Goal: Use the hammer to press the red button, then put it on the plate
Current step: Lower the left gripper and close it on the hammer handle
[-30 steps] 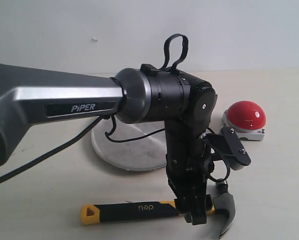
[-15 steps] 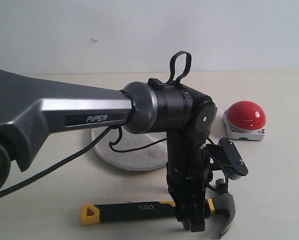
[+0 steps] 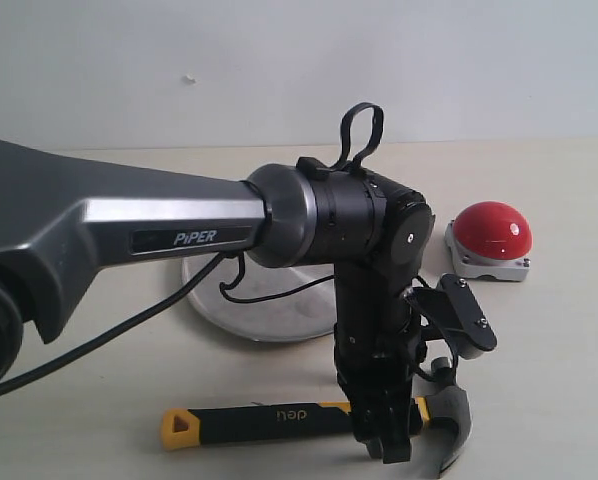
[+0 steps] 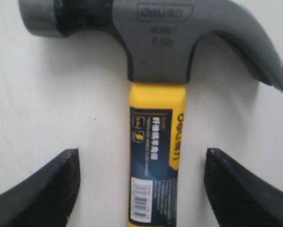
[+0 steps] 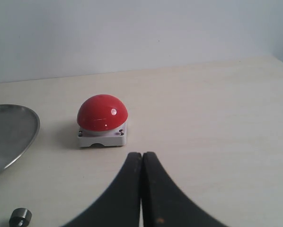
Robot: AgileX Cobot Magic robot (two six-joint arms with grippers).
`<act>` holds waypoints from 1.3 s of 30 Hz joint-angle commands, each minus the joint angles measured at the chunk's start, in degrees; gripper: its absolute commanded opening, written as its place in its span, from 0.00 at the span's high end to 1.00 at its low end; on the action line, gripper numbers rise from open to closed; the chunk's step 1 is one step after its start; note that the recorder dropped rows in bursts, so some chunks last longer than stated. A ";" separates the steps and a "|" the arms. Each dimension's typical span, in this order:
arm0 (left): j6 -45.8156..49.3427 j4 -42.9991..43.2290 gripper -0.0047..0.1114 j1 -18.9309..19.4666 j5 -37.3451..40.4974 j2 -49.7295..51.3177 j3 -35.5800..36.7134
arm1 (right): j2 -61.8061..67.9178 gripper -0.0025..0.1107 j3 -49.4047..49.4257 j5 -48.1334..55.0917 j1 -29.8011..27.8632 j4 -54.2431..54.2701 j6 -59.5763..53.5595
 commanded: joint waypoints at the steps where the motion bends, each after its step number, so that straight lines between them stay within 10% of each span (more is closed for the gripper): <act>1: 0.23 0.01 0.38 -0.21 -1.48 1.04 -0.03 | -0.35 0.98 0.29 -0.91 -0.31 0.07 -0.19; 14: 0.23 0.26 0.96 -0.21 -1.48 1.04 -0.03 | -0.35 0.98 0.29 -0.91 -0.31 0.07 -0.19; 39: -6.89 2.68 0.96 -0.21 0.06 -11.21 -0.03 | -0.35 0.98 0.29 -0.91 -0.31 0.01 -0.19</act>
